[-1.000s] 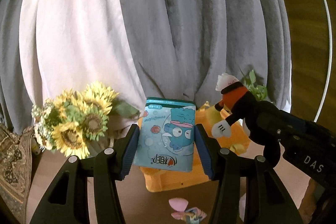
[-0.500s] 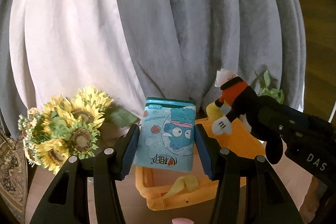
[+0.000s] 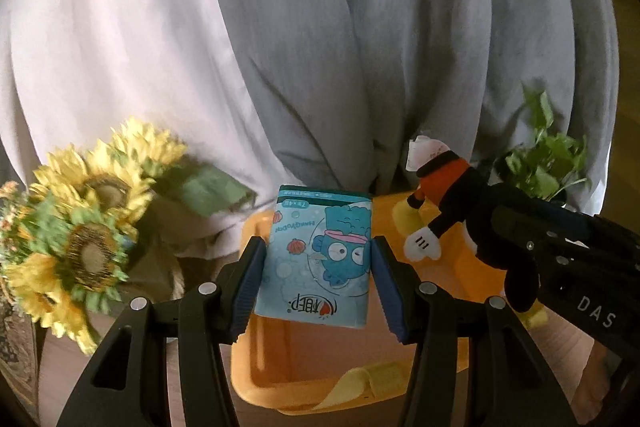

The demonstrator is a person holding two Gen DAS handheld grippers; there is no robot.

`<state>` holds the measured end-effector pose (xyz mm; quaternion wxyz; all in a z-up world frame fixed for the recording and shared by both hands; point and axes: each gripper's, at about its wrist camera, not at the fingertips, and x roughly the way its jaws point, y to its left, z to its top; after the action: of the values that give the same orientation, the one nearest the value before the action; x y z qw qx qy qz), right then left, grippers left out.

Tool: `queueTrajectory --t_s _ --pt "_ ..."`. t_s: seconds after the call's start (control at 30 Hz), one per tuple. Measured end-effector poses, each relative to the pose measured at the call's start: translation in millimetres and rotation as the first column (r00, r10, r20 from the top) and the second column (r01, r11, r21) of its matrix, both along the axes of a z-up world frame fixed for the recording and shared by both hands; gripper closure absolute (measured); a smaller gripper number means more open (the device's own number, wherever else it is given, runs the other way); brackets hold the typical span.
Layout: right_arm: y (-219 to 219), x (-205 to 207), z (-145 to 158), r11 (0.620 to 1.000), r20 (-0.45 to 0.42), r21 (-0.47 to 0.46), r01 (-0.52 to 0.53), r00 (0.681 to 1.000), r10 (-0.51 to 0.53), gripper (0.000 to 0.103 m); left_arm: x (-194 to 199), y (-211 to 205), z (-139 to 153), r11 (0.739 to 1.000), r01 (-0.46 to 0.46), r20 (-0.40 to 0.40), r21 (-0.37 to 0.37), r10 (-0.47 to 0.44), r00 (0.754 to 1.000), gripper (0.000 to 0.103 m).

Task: Organize soft objects
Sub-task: 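Open the left tool over the crate while the right tool releases the black plush inside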

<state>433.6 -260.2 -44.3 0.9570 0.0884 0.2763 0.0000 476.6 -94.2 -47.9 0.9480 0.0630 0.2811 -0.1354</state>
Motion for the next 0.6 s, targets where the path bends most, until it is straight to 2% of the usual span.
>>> queueTrajectory --t_s 0.37,0.43,0.5,0.6 --pt "-3 27 -40 1.000 -0.126 -0.020 -0.008 0.992 0.005 0.051 29 -9 -43 0.999 0.013 -0.121 0.029 -0.010 0.993 0.050" --pt "-4 29 -45 1.000 -0.146 -0.023 -0.007 0.989 0.004 0.049 32 -11 -45 0.999 0.012 -0.121 0.034 -0.007 0.993 0.038" --pt "-6 31 -49 1.000 -0.160 -0.020 0.002 0.987 -0.006 0.046 32 -11 -44 1.000 0.006 -0.113 0.028 -0.003 0.994 0.032" --pt "-10 33 -50 0.999 -0.159 -0.026 0.024 0.987 -0.028 0.044 32 -10 -40 1.000 0.002 -0.098 0.030 0.001 0.995 0.031"
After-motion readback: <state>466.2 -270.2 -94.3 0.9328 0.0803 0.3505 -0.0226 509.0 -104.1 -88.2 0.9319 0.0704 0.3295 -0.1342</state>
